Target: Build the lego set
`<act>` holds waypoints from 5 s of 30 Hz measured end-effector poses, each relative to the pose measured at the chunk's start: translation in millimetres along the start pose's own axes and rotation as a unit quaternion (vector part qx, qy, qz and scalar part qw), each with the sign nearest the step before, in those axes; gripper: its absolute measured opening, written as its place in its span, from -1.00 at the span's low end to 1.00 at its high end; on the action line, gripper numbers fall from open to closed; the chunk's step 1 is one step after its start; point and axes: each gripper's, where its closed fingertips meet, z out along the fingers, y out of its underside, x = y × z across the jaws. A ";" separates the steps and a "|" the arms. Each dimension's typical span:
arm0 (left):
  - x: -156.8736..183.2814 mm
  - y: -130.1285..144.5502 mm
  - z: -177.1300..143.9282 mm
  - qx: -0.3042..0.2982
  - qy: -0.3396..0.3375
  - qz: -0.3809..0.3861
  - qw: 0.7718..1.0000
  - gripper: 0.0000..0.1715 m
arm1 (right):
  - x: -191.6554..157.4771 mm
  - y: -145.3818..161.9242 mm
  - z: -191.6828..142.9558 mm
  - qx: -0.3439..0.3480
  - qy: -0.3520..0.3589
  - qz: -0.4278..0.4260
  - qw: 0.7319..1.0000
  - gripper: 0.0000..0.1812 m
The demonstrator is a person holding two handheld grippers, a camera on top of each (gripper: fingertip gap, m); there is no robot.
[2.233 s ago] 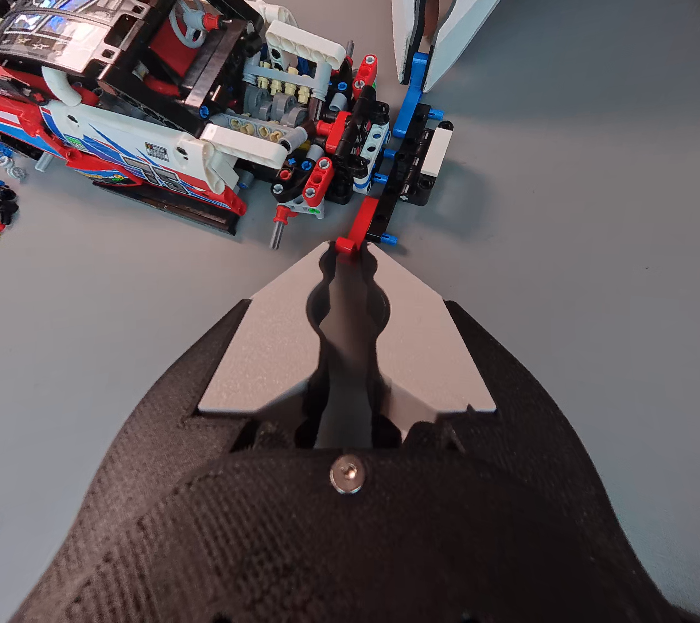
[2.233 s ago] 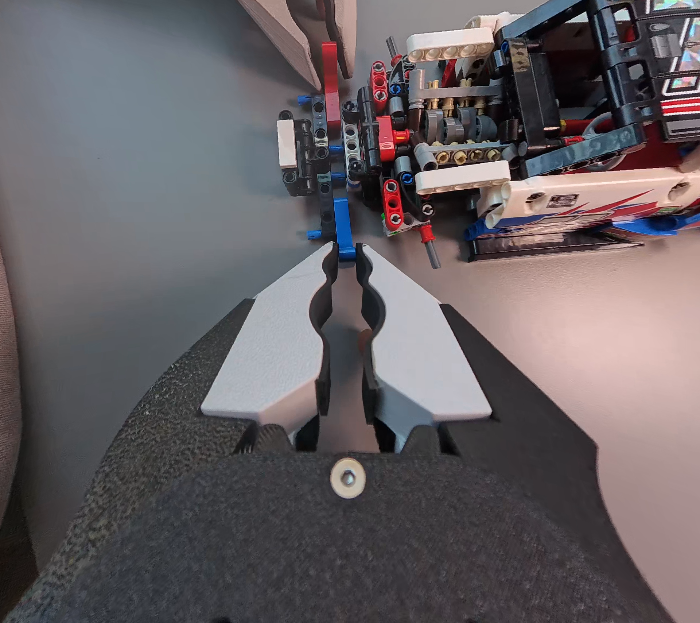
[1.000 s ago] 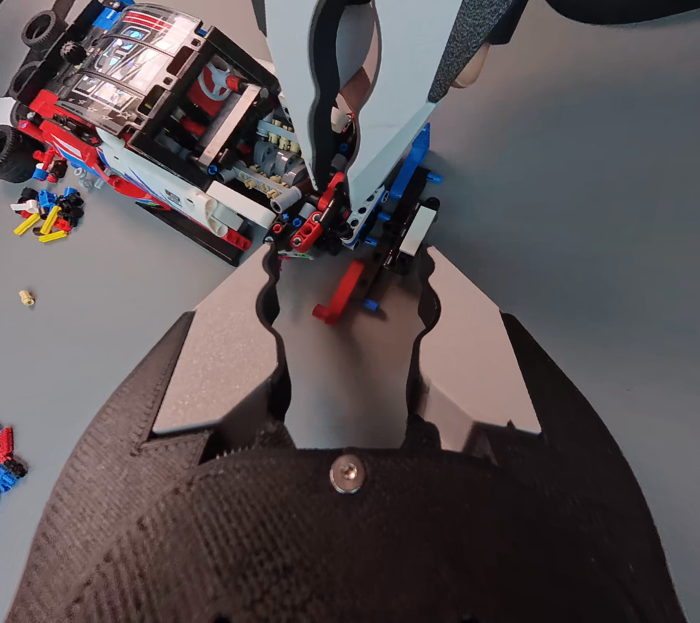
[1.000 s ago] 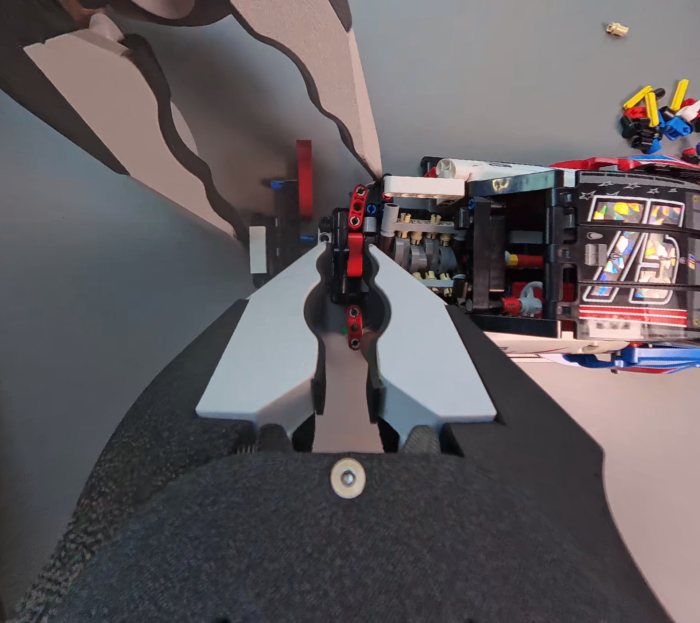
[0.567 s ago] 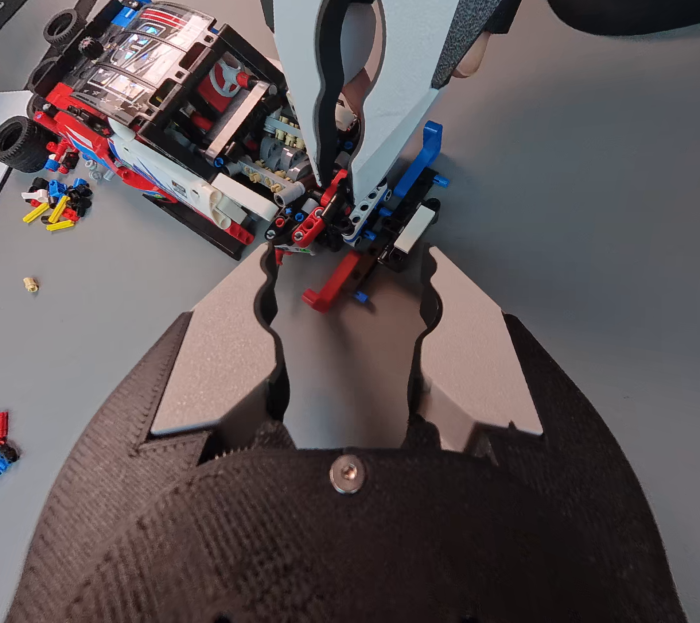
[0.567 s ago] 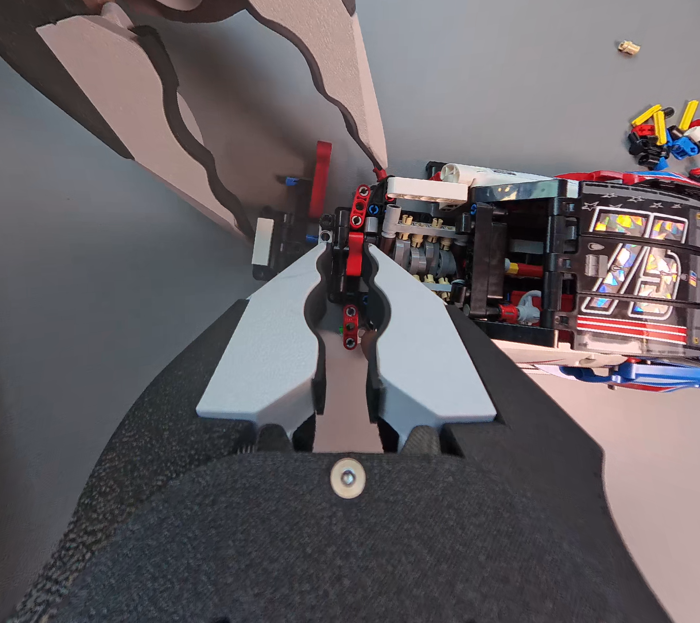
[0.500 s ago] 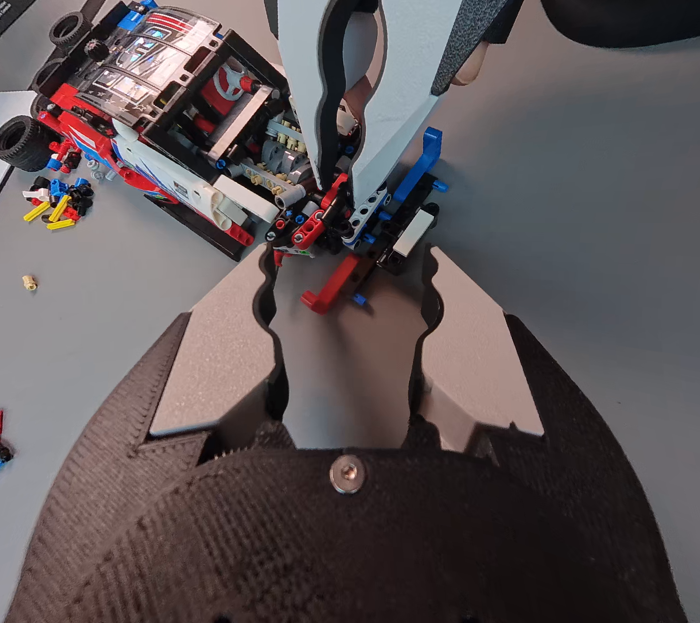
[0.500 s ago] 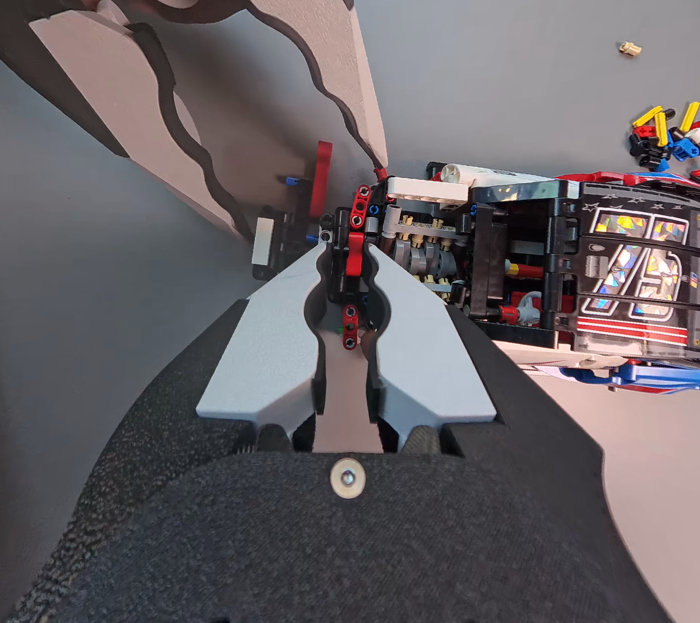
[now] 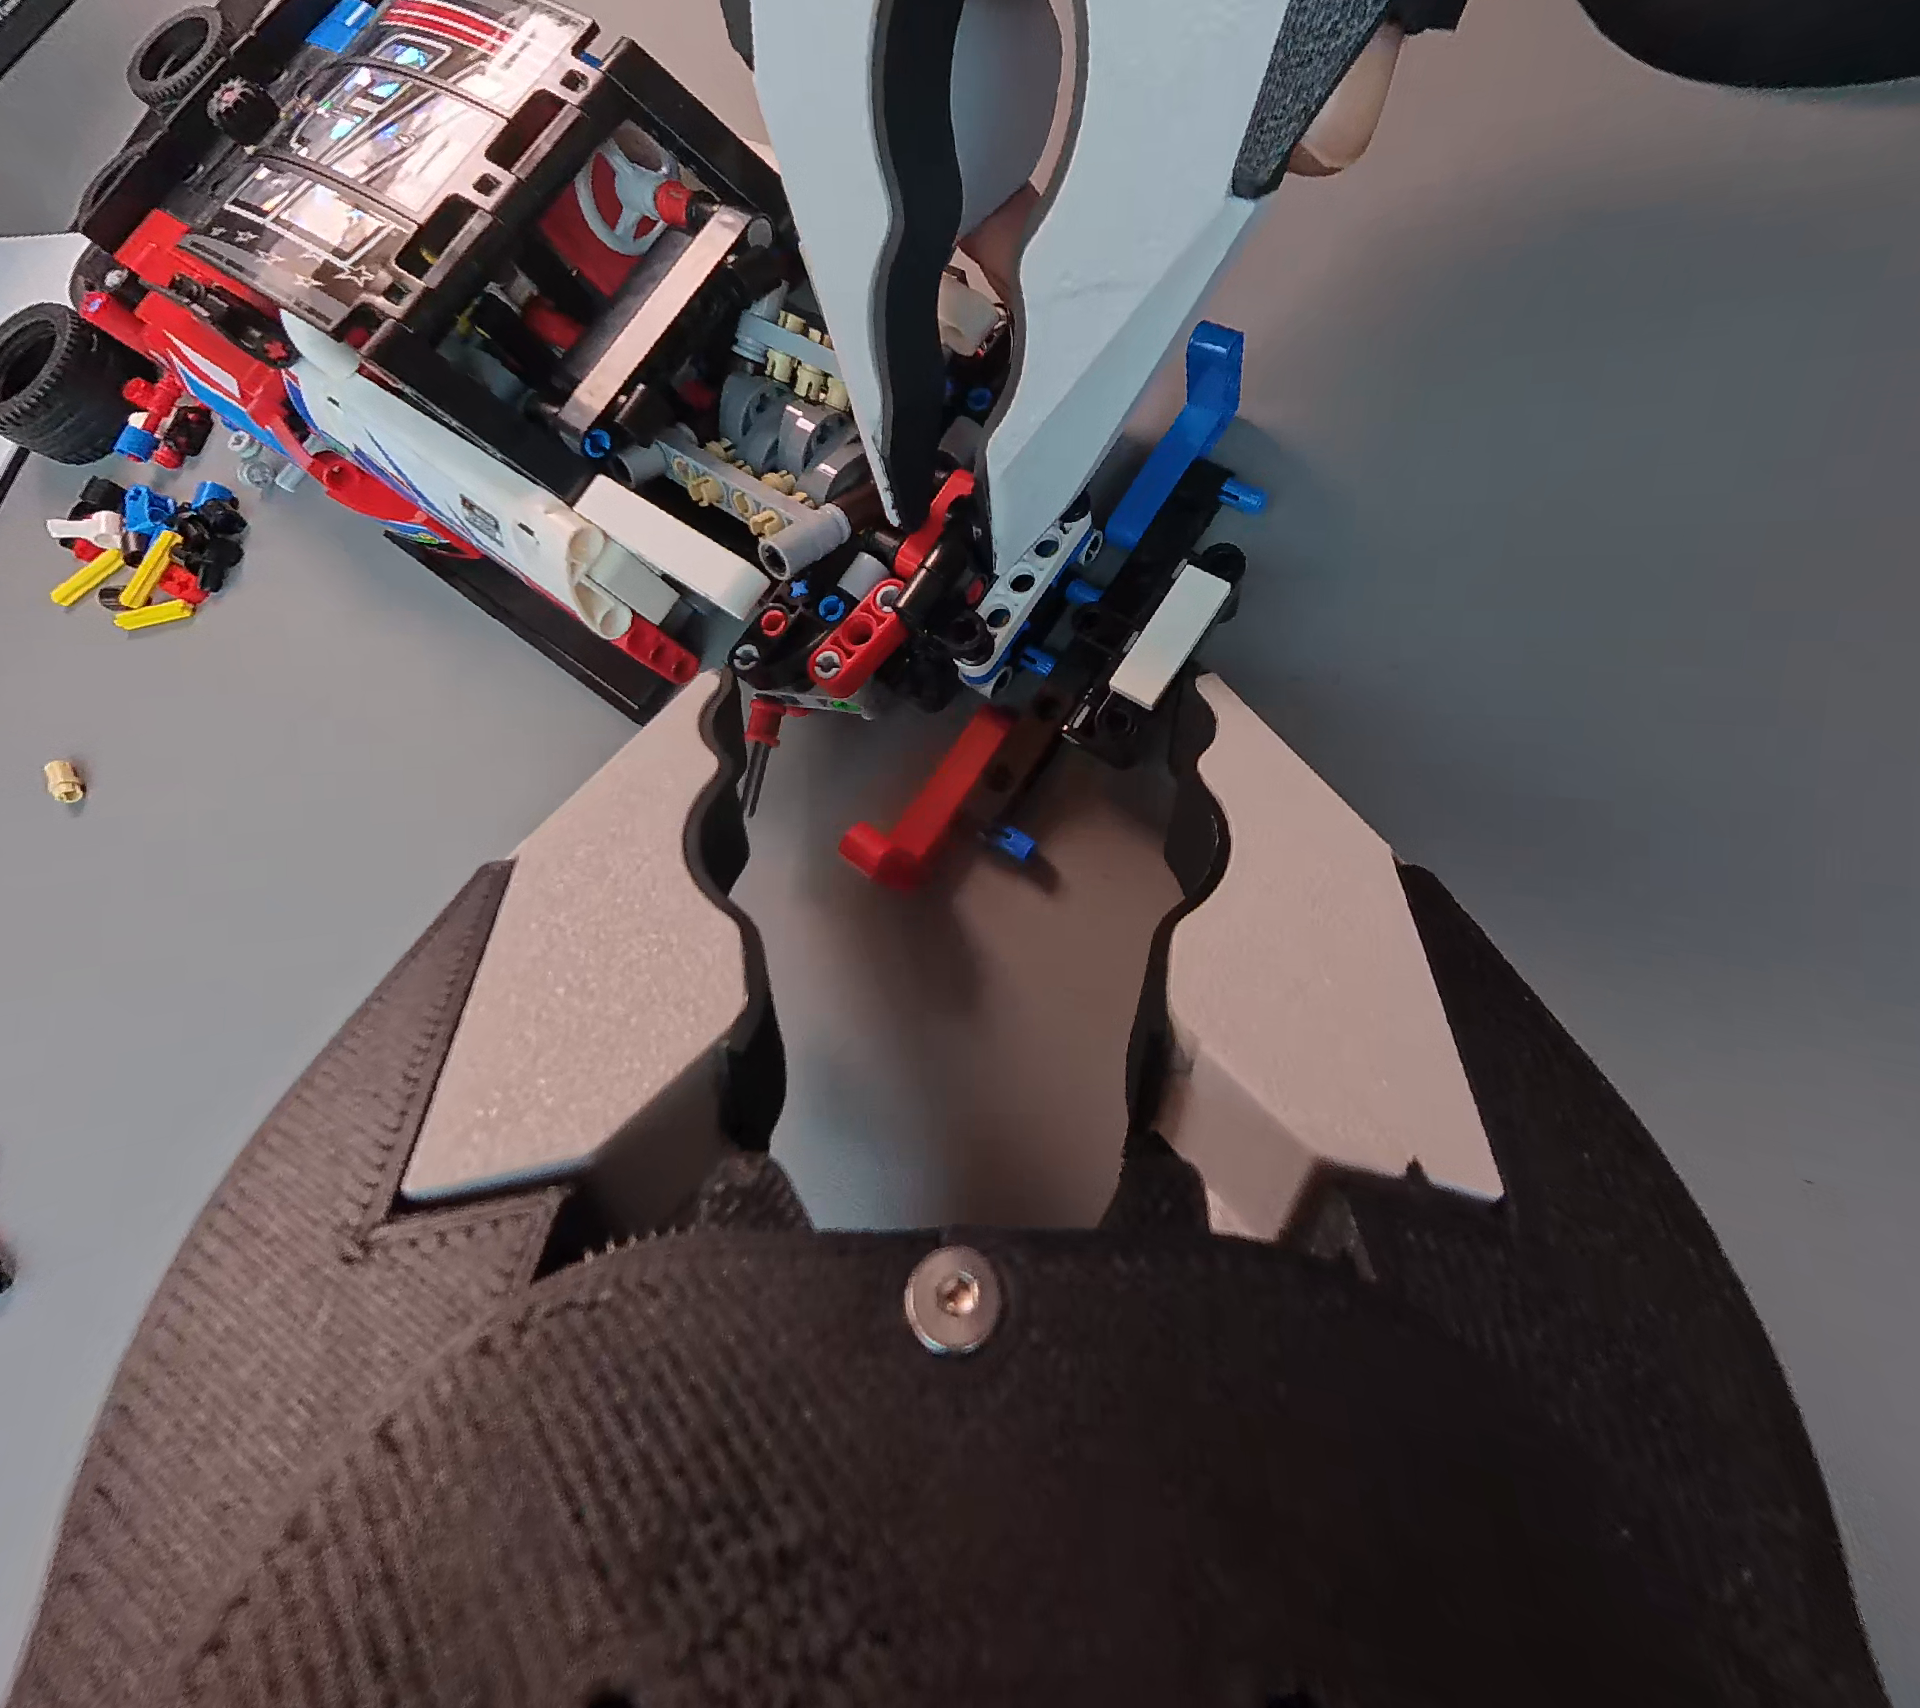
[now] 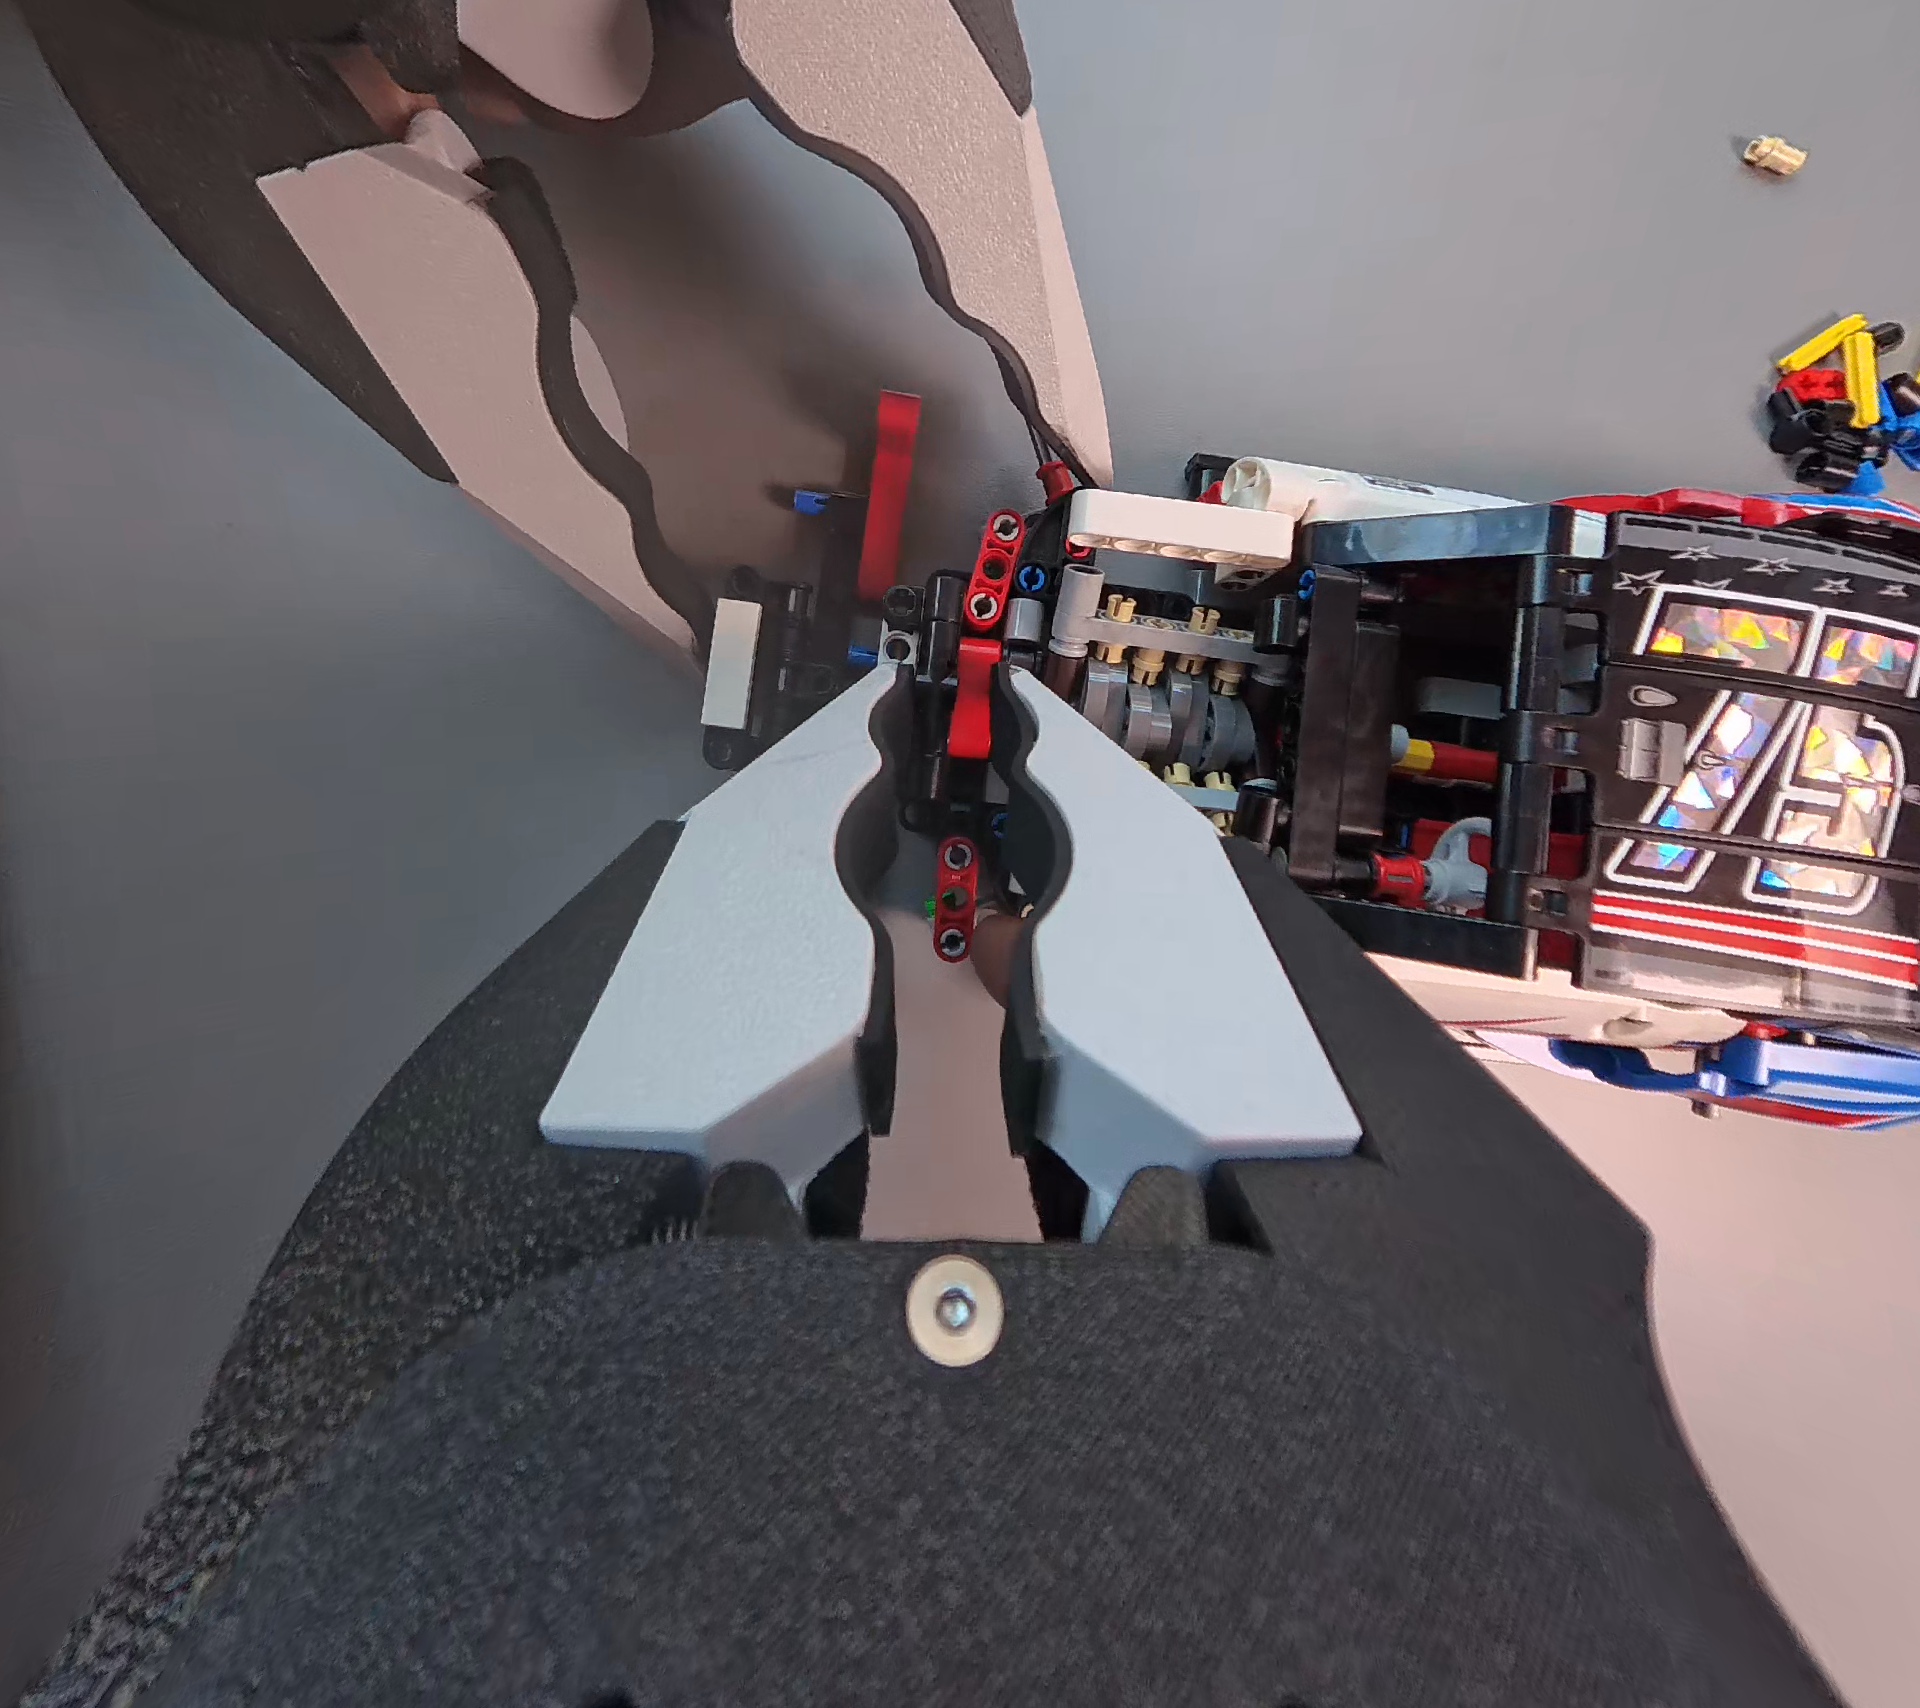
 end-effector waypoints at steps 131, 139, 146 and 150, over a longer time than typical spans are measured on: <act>-48.8 -96.2 -120.8 0.523 0.171 -0.576 0.604 -0.29 | 18.5 -130.3 -92.2 0.199 -0.255 0.205 0.924 -0.96; -72.4 -100.9 -126.5 0.525 0.136 -0.594 0.594 -0.20 | 43.5 -145.0 -105.3 0.204 -0.284 0.236 0.907 -0.96; -80.6 -87.4 -130.3 0.560 0.154 -0.626 0.520 -0.13 | 56.0 -150.5 -112.9 0.219 -0.287 0.254 0.897 -0.95; -81.5 -98.0 -137.3 0.576 0.165 -0.614 0.514 -0.13 | 57.8 -151.8 -112.3 0.220 -0.286 0.256 0.897 -0.95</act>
